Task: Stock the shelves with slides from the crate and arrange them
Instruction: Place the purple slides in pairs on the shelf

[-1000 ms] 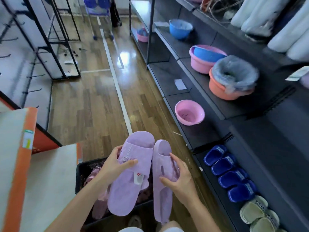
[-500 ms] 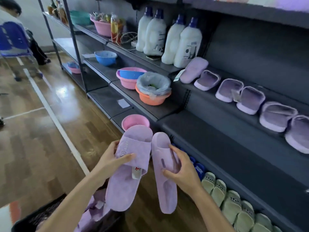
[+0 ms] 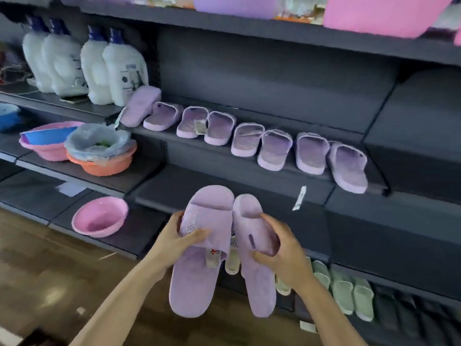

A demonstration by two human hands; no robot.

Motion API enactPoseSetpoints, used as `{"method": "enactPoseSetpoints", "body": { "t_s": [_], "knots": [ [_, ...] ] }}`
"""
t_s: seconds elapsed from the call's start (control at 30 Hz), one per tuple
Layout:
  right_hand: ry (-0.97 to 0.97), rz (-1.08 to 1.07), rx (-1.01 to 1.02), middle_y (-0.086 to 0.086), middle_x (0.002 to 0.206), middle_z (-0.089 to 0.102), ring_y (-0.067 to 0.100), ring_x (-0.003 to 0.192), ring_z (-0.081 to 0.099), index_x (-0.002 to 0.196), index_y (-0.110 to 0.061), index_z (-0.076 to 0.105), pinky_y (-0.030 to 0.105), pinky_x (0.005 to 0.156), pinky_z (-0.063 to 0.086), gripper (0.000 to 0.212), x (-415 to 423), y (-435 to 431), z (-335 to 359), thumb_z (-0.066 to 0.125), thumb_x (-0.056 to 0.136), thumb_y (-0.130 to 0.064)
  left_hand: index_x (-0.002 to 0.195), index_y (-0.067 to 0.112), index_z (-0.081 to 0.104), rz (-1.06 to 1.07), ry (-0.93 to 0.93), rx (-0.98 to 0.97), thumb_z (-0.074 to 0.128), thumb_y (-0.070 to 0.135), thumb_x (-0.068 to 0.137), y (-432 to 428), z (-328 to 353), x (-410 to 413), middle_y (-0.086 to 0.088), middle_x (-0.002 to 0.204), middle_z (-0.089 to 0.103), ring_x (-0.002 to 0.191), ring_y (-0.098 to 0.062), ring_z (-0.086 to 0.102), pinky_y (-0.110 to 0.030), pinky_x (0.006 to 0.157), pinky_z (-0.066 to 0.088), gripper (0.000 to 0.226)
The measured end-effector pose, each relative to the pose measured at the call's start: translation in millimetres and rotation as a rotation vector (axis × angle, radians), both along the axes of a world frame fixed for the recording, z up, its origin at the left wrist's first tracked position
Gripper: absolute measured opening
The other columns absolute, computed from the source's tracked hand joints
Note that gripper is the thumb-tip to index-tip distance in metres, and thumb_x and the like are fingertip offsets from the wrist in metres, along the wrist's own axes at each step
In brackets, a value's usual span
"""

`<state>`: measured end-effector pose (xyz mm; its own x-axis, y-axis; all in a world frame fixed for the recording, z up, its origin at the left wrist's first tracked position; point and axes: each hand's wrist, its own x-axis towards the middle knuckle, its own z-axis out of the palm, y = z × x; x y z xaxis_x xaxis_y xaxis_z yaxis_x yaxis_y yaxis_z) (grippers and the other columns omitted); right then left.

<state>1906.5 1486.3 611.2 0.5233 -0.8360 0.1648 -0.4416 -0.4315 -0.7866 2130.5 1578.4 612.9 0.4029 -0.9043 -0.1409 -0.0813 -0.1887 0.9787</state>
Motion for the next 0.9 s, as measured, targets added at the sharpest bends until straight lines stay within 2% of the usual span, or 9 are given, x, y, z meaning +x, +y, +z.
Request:
{"method": "enactPoseSetpoints", "body": {
  "t_s": [0.07,0.27,0.4,0.5,0.57,0.67,0.77,0.83,0.9],
  "knots": [
    [-0.008,-0.095,0.010,-0.014,0.127,0.044,0.003,0.113,0.044,0.129,-0.044,0.037,0.007,0.079,0.038,0.074,-29.8,-1.9,-0.1,0.078,0.070,-0.027,0.122,0.028,0.043,-0.062,0.034,0.005,0.080,0.052,0.061,-19.6,1.1,-24.0,0.006,0.110,0.061,0.095,-0.013,0.062,-0.029,0.071,0.053,0.074],
    [-0.094,-0.361,0.045,-0.017,0.127,0.045,-0.012,0.111,0.041,0.123,-0.049,0.038,0.007,0.078,0.039,0.073,-103.9,2.4,2.4,0.077,0.065,-0.029,0.123,0.031,0.041,-0.352,-0.007,-0.008,0.072,0.077,0.027,-74.5,16.8,-89.6,0.010,0.112,0.057,0.098,-0.011,0.061,-0.028,0.075,0.055,0.111],
    [-0.159,-0.534,0.091,-0.017,0.130,0.046,-0.007,0.114,0.043,0.128,-0.044,0.041,0.009,0.078,0.039,0.074,-143.3,1.9,9.7,0.073,0.062,-0.032,0.117,0.034,0.046,-0.544,0.026,-0.086,0.073,0.062,0.052,-108.3,29.0,-129.4,0.014,0.110,0.060,0.093,-0.001,0.063,-0.017,0.064,0.053,0.076],
    [-0.186,-0.624,0.082,-0.020,0.131,0.045,-0.006,0.116,0.043,0.131,-0.041,0.041,0.013,0.084,0.041,0.075,-163.8,-5.6,17.2,0.077,0.066,-0.030,0.117,0.033,0.049,-0.658,0.066,-0.103,0.073,0.063,0.049,-138.6,38.3,-150.1,0.013,0.109,0.064,0.095,0.001,0.063,-0.019,0.070,0.053,0.078],
    [-0.180,-0.688,0.060,-0.023,0.130,0.044,-0.005,0.115,0.043,0.130,-0.044,0.040,0.020,0.091,0.043,0.078,-173.5,-14.5,23.1,0.074,0.061,-0.039,0.116,0.033,0.050,-0.745,0.113,-0.098,0.075,0.063,0.048,-162.1,44.9,-162.1,0.015,0.107,0.066,0.096,0.000,0.064,-0.019,0.070,0.052,0.079],
    [-0.150,-0.769,0.026,-0.024,0.129,0.043,-0.004,0.114,0.044,0.128,-0.047,0.038,0.022,0.090,0.043,0.080,-182.1,-32.6,36.0,0.069,0.055,-0.051,0.114,0.035,0.051,-0.833,0.146,-0.103,0.078,0.049,0.065,-195.5,55.1,-177.0,0.019,0.105,0.067,0.095,0.001,0.064,-0.016,0.070,0.050,0.057],
    [-0.133,-0.818,-0.015,-0.022,0.128,0.045,-0.002,0.113,0.046,0.125,-0.050,0.038,0.020,0.089,0.043,0.075,-186.9,-52.0,48.1,0.071,0.059,-0.045,0.107,0.037,0.054,-0.875,0.172,-0.128,0.070,0.035,0.071,-223.6,66.0,-189.6,0.025,0.097,0.067,0.091,0.003,0.064,-0.010,0.065,0.048,0.039],
    [-0.129,-0.841,-0.036,-0.021,0.127,0.045,0.000,0.111,0.047,0.124,-0.051,0.038,0.022,0.089,0.045,0.073,-191.2,-61.3,53.2,0.071,0.059,-0.045,0.108,0.035,0.054,-0.932,0.211,-0.124,0.071,0.038,0.069,-239.1,72.0,-197.7,0.024,0.097,0.068,0.092,0.003,0.064,-0.007,0.064,0.047,0.043],
    [-0.127,-0.868,-0.052,-0.021,0.125,0.046,0.000,0.110,0.048,0.122,-0.054,0.038,0.025,0.089,0.048,0.072,-197.8,-69.8,59.0,0.069,0.057,-0.050,0.114,0.037,0.051,-0.989,0.241,-0.113,0.078,0.056,0.059,-253.7,75.9,-205.3,0.023,0.102,0.067,0.095,0.004,0.062,-0.008,0.065,0.048,0.065]
  ]
}}
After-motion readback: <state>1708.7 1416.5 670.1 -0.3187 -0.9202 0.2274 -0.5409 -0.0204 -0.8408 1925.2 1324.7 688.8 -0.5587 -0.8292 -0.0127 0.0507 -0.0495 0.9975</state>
